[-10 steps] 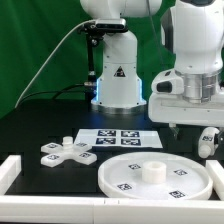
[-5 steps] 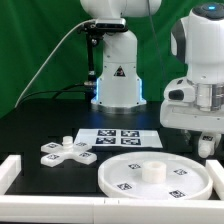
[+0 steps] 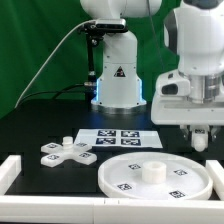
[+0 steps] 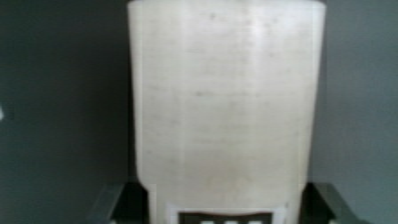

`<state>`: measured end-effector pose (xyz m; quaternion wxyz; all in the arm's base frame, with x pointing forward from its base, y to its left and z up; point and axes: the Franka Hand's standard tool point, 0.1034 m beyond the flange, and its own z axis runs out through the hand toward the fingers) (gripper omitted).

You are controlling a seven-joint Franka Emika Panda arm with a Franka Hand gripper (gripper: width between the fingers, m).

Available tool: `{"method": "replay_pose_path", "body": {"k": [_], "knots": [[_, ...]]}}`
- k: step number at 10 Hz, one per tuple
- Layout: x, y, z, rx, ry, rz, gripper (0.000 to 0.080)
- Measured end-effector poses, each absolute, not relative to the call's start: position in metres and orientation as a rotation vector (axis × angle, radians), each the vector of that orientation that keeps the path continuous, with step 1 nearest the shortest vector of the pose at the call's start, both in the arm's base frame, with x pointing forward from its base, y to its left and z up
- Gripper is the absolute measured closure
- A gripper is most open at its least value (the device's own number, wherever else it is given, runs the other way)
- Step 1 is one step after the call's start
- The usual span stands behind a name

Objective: Assemble round table

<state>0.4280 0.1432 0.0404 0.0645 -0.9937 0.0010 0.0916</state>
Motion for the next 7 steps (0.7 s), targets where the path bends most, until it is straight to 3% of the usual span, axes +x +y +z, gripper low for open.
{"method": "replay_pose_path", "body": {"k": [2,5,7], "knots": [[0.437,0.128,0.049,-2.95,-0.438,0.215,0.0485],[0.436,0.125,0.047,-2.904,-0.669,0.206,0.0485],[0.436,0.119,0.046,-2.753,-1.146,0.178,0.0485]]}}
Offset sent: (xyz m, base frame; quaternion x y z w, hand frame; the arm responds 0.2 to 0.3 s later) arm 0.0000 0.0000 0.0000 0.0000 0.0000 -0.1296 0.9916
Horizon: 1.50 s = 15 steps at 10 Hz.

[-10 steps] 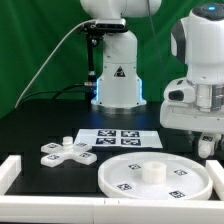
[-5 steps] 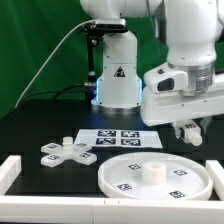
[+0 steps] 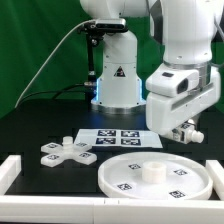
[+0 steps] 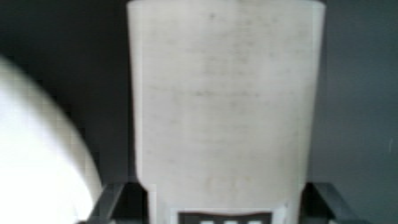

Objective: Assemble round table

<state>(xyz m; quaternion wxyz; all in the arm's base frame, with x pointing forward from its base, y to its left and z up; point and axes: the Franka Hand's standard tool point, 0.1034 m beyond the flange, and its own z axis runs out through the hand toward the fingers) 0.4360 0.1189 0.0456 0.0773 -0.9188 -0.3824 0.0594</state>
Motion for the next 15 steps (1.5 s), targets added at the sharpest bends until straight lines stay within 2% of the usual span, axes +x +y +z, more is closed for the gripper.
{"method": "replay_pose_path", "body": {"k": [1,6,9,10,13,15], "knots": [[0.438,0.115,0.046,-2.608,-1.466,0.139,0.0485],[0.438,0.104,0.043,-2.327,-1.925,0.106,0.0485],[0.424,0.071,0.051,-1.835,-2.443,-0.029,0.0484],[0.42,0.058,0.053,-1.785,-2.471,-0.05,0.0484],[0.421,0.052,0.05,-1.593,-2.621,-0.013,0.0484],[0.411,0.054,0.046,-1.199,-2.862,-0.061,0.0484]]}}
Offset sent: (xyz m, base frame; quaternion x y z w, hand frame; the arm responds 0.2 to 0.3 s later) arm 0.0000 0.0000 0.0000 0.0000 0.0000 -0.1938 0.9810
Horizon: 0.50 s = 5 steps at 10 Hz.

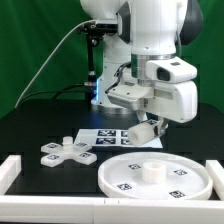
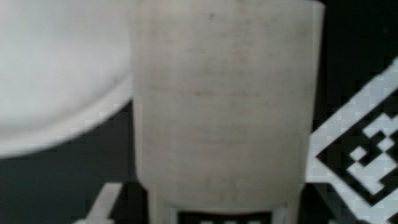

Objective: Assemble round table

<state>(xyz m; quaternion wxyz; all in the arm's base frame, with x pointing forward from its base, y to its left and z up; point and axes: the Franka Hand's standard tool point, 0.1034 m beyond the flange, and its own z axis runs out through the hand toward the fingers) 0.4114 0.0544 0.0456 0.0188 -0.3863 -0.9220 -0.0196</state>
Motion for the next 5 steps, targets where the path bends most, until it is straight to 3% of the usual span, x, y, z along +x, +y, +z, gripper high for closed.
{"method": "replay_pose_path", "body": {"k": [5], "knots": [[0.394,0.055,0.03,-0.724,-3.019,-0.088,0.0484]]}}
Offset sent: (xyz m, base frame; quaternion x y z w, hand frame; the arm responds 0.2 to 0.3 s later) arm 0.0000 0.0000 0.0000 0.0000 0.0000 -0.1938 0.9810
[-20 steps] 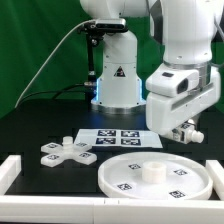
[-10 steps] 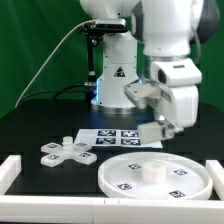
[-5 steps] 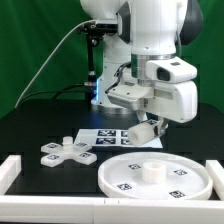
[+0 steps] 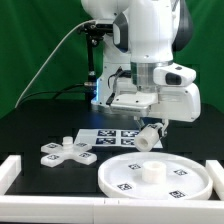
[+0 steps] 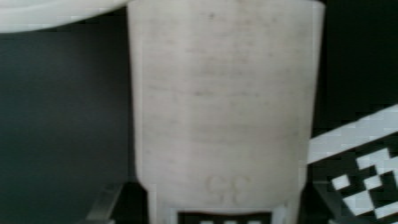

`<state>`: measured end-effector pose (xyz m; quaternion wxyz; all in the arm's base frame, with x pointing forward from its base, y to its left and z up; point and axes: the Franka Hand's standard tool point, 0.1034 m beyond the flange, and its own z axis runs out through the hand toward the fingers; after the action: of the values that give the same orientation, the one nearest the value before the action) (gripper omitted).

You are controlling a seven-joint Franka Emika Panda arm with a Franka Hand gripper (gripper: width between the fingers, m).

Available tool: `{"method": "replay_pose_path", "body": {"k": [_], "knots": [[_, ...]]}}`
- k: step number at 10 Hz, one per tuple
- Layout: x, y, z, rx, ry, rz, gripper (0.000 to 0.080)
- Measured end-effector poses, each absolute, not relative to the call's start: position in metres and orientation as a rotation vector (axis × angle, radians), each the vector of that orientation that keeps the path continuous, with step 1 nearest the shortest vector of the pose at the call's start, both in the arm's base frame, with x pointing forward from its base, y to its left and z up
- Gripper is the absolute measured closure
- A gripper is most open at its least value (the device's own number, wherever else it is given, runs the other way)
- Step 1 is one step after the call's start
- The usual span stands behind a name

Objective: Assemble round table

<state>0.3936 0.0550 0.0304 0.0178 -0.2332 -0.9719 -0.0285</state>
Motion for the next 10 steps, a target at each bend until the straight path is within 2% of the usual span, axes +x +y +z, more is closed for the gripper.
{"method": "replay_pose_path", "body": {"k": [2,4,10], "knots": [[0.389,0.055,0.026,-0.59,-3.058,-0.087,0.0484],[0.375,0.063,0.012,-0.602,-3.042,-0.145,0.0484],[0.377,0.064,0.01,-0.601,-3.068,-0.188,0.0484]]}}
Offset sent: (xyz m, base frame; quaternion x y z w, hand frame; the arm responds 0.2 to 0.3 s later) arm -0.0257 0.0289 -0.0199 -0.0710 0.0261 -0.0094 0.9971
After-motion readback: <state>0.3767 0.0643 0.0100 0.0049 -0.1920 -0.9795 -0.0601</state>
